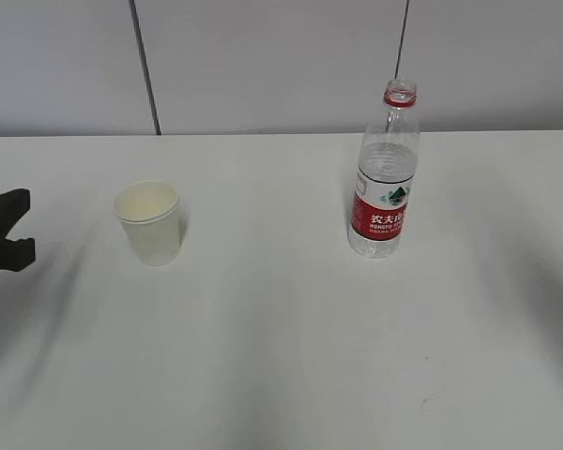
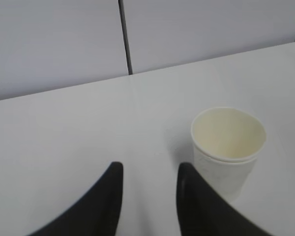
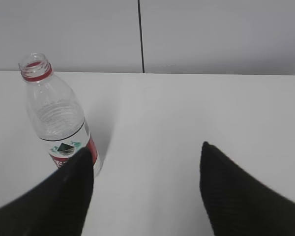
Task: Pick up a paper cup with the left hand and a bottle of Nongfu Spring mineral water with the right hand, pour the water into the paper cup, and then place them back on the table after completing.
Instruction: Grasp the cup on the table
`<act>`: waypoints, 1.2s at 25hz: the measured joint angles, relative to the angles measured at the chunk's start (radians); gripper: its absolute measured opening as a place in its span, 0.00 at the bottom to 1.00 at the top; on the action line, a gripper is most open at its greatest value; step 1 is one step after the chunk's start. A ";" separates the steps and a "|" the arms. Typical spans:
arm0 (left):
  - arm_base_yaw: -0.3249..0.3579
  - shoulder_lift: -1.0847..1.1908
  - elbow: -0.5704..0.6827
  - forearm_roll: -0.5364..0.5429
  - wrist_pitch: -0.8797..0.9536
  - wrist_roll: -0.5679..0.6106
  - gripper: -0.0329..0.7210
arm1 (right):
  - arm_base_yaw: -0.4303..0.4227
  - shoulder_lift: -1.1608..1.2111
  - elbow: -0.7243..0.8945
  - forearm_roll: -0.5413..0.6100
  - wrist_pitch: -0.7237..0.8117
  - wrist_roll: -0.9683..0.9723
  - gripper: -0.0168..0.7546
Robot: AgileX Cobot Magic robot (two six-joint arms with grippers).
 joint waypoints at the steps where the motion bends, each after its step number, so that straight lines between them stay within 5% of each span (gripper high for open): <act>1: 0.000 0.018 0.000 0.002 -0.011 0.000 0.36 | 0.000 0.012 0.000 0.000 -0.005 0.000 0.67; 11: 0.000 0.256 0.000 0.127 -0.275 -0.064 0.40 | 0.000 0.053 0.000 0.002 -0.110 0.000 0.67; 18: 0.000 0.477 -0.008 0.163 -0.444 -0.065 0.81 | 0.000 0.053 0.000 0.002 -0.122 0.000 0.67; 20: 0.000 0.538 -0.018 0.176 -0.444 -0.066 0.86 | 0.000 0.053 0.000 0.002 -0.128 0.000 0.67; 30: 0.001 0.668 -0.147 0.235 -0.449 -0.067 0.88 | 0.000 0.053 0.000 0.004 -0.162 0.000 0.67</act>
